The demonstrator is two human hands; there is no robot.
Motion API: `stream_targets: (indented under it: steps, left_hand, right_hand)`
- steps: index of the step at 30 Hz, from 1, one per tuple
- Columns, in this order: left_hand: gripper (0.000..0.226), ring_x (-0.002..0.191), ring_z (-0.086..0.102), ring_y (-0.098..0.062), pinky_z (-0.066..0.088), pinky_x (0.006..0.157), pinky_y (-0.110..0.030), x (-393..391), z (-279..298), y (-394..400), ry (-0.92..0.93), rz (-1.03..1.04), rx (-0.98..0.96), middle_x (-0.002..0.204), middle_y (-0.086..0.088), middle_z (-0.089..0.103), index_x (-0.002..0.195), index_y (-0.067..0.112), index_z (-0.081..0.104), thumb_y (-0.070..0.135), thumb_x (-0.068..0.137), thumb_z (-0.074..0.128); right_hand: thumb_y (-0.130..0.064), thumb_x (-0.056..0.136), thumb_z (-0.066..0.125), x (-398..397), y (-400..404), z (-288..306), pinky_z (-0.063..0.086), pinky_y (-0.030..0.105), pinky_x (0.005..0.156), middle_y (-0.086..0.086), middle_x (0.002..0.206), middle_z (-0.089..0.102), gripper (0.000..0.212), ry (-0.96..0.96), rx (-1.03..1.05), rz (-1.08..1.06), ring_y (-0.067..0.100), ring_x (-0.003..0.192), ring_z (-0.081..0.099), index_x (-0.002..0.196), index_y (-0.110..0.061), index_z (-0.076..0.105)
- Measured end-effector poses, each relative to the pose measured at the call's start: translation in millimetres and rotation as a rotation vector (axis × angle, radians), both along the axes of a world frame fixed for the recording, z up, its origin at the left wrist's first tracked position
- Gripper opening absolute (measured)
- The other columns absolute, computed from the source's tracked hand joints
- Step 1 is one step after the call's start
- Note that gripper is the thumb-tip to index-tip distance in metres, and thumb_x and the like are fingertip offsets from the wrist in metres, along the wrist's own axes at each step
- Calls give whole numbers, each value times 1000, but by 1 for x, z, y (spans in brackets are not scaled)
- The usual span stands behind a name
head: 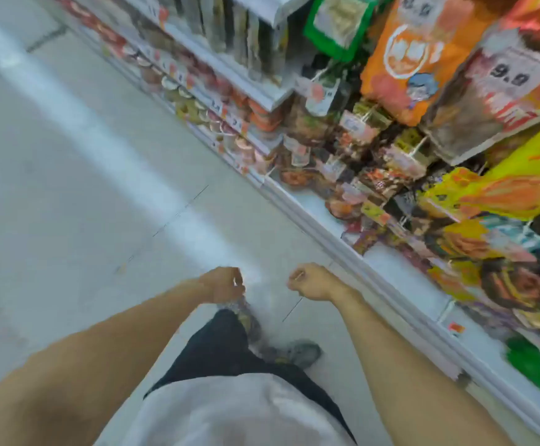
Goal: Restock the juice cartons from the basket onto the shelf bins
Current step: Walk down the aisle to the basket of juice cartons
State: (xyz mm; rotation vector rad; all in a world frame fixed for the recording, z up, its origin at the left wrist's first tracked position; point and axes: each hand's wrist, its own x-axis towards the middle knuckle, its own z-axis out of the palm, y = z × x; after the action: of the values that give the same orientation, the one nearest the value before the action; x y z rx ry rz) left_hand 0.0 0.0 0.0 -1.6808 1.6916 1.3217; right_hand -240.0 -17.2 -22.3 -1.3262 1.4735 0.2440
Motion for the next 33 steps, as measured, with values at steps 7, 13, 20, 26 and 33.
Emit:
stream_targets:
  steps: [7, 13, 20, 26, 33]
  left_hand:
    - [36, 110, 60, -27, 46, 91, -31, 127, -14, 7, -3, 242, 39, 119, -8, 66, 120, 12, 60, 39, 98, 50]
    - [30, 97, 58, -21, 42, 80, -28, 208, -16, -36, 36, 462, -56, 113, -6, 67, 117, 16, 60, 37, 98, 50]
    - [25, 95, 61, -19, 47, 80, -30, 281, -16, -89, 91, 657, -52, 106, -1, 66, 110, 18, 61, 37, 96, 52]
    - [25, 98, 62, -18, 51, 89, -33, 360, -19, -160, 47, 791, -21, 107, 1, 66, 110, 20, 61, 39, 96, 51]
    - [24, 98, 61, -18, 50, 91, -34, 466, 4, -250, 1, 946, -41, 109, 2, 64, 109, 20, 62, 37, 97, 50]
  right_hand:
    - [-38, 91, 67, 137, -51, 10, 46, 27, 83, 4, 109, 63, 27, -19, 72, 220, 21, 99, 63, 108, -18, 61]
    - [-37, 93, 64, 222, -128, 27, 43, 26, 81, 0, 104, 59, 31, -8, -4, 354, 18, 93, 59, 117, -17, 61]
    - [-33, 93, 63, 314, -221, 31, 45, 23, 73, -1, 108, 62, 29, -49, -14, 400, 17, 94, 62, 117, -15, 63]
    - [-28, 93, 62, 403, -327, 20, 44, 24, 70, -4, 95, 64, 12, -115, -14, 464, 16, 90, 61, 101, -19, 62]
    - [-32, 94, 61, 520, -449, 21, 44, 22, 61, 1, 102, 64, 23, -101, 5, 601, 16, 86, 64, 111, -16, 62]
